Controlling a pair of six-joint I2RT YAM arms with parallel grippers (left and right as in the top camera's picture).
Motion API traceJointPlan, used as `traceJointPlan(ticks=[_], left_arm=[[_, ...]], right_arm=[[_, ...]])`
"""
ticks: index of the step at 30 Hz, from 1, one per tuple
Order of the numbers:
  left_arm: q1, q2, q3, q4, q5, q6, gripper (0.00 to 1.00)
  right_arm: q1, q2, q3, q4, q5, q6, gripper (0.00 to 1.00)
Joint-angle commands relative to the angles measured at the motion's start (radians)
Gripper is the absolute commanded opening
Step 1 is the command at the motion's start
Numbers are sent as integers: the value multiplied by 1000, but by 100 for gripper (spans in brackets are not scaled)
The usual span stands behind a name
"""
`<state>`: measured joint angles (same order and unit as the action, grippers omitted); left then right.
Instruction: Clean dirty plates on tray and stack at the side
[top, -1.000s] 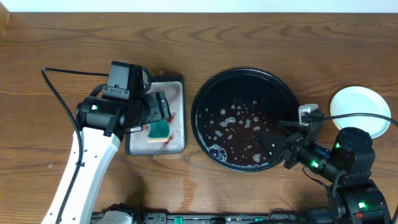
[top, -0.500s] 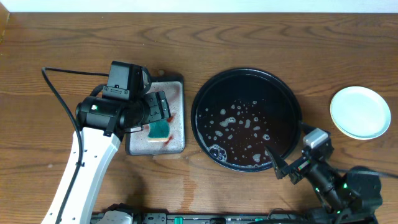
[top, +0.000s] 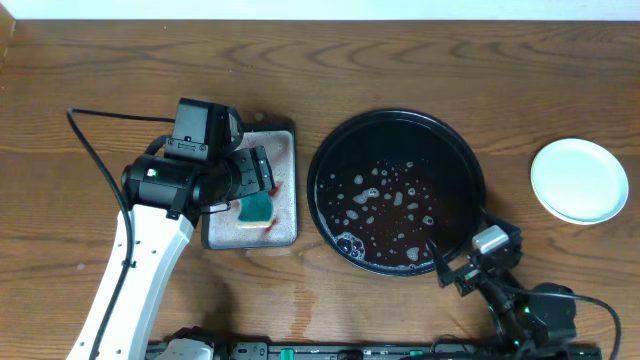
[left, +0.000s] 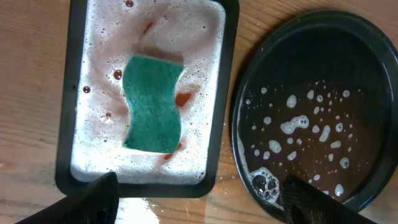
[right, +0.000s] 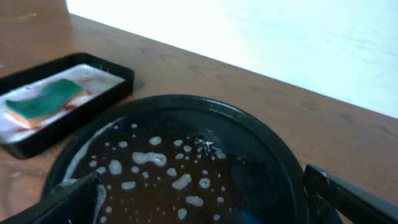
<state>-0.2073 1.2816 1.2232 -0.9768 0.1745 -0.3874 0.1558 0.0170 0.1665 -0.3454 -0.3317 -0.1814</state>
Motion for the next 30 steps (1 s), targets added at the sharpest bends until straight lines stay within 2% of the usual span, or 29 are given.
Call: traceJointPlan(ticks=[1, 10, 30], left_arm=[[-1, 1, 17, -2, -3, 10, 83], [-1, 1, 17, -2, -3, 10, 83], [-1, 1, 17, -2, -3, 10, 83]], right_arm=[[8, -11, -64, 68, 13, -18, 99], [8, -11, -164, 306, 21, -18, 99], [9, -11, -161, 300, 21, -18, 99]])
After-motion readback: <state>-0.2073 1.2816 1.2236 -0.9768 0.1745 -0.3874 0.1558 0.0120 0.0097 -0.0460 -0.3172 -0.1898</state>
